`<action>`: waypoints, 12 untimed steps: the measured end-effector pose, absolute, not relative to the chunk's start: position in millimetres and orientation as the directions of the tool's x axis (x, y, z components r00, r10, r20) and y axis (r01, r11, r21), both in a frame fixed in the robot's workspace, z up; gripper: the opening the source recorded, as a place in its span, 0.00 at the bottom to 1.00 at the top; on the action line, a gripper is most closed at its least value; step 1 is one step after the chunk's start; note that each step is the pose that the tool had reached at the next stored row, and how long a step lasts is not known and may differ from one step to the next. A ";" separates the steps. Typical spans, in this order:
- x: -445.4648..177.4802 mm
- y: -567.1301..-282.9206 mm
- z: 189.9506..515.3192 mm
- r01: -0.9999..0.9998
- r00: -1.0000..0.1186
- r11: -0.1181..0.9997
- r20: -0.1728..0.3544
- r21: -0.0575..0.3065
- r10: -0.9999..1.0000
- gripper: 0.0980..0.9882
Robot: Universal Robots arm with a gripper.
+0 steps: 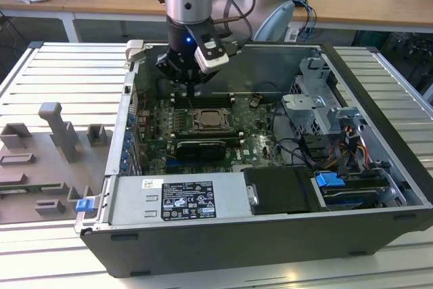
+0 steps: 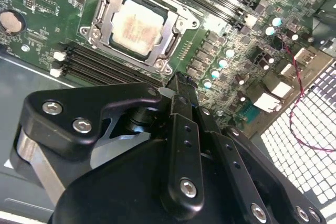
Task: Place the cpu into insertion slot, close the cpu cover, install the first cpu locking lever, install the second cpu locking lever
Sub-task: 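Install the first cpu locking lever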
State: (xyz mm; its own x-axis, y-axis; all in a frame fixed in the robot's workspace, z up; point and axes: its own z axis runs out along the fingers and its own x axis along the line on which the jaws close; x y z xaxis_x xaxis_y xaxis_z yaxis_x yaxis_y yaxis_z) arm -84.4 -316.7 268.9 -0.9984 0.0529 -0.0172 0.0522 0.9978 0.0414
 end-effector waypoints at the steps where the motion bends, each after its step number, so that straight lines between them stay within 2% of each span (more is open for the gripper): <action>1: -86.2 -316.8 268.9 0.051 -0.999 0.998 -0.017 0.041 0.052 0.01; 12: -111.7 -316.7 268.5 0.030 -0.999 0.999 -0.017 0.041 0.031 0.01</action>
State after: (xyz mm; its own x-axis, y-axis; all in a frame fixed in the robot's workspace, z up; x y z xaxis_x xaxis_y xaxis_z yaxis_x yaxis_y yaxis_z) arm -111.7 -316.7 268.5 -0.9994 0.0305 -0.0175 0.0298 0.9987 0.0414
